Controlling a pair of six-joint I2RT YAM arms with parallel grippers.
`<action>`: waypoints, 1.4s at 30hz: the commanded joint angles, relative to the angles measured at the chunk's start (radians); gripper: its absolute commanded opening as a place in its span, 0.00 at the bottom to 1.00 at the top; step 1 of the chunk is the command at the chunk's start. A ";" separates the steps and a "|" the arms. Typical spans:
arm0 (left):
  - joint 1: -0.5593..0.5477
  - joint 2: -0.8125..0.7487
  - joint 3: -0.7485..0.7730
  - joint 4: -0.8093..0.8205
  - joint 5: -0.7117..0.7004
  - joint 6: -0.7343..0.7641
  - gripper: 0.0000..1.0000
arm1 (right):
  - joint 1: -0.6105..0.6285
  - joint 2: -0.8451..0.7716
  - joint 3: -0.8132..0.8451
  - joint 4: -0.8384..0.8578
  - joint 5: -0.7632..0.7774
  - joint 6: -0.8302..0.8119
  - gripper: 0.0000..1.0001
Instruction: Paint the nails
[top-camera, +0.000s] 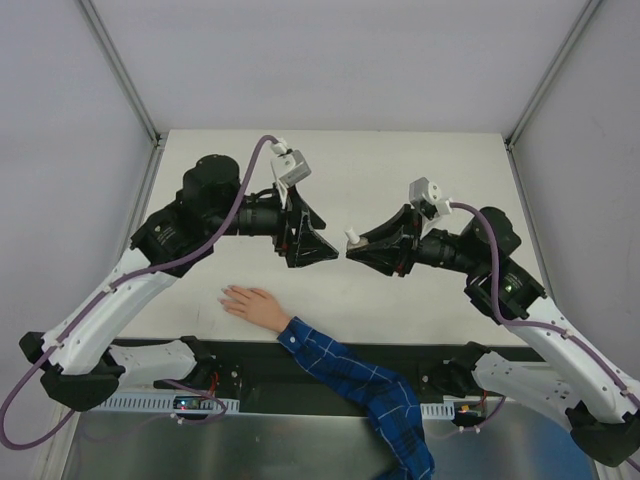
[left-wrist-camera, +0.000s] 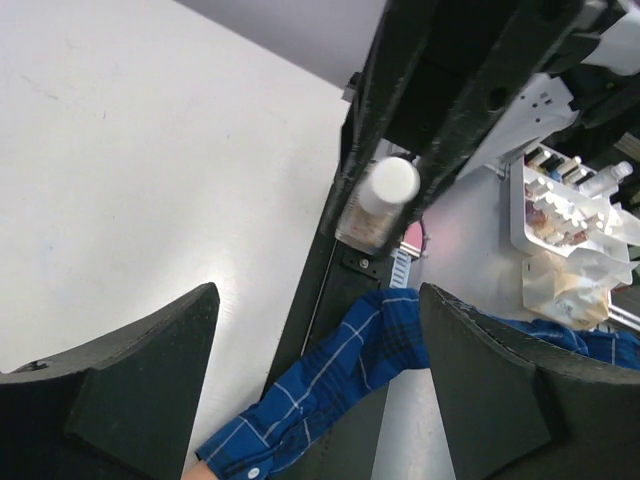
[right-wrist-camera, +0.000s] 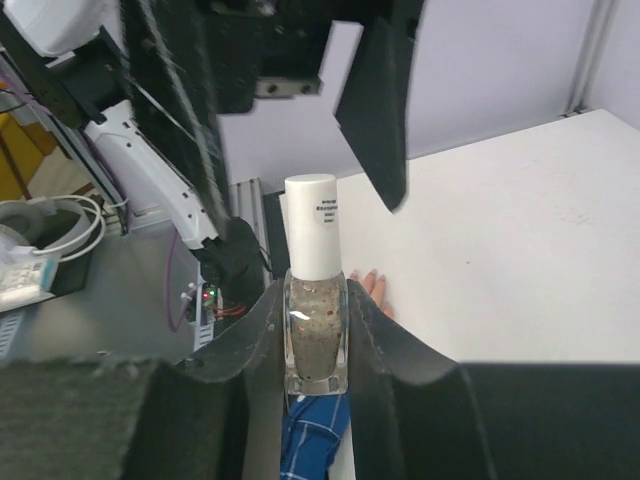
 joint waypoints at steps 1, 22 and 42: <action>0.009 -0.094 0.035 0.012 -0.069 -0.050 0.81 | 0.001 -0.017 0.056 -0.016 0.059 -0.087 0.00; -0.158 0.151 0.276 0.012 -0.573 -0.235 0.80 | 0.036 0.031 0.143 -0.134 0.322 -0.162 0.00; -0.261 0.196 0.276 -0.006 -0.668 -0.221 0.40 | 0.079 0.022 0.154 -0.134 0.394 -0.168 0.00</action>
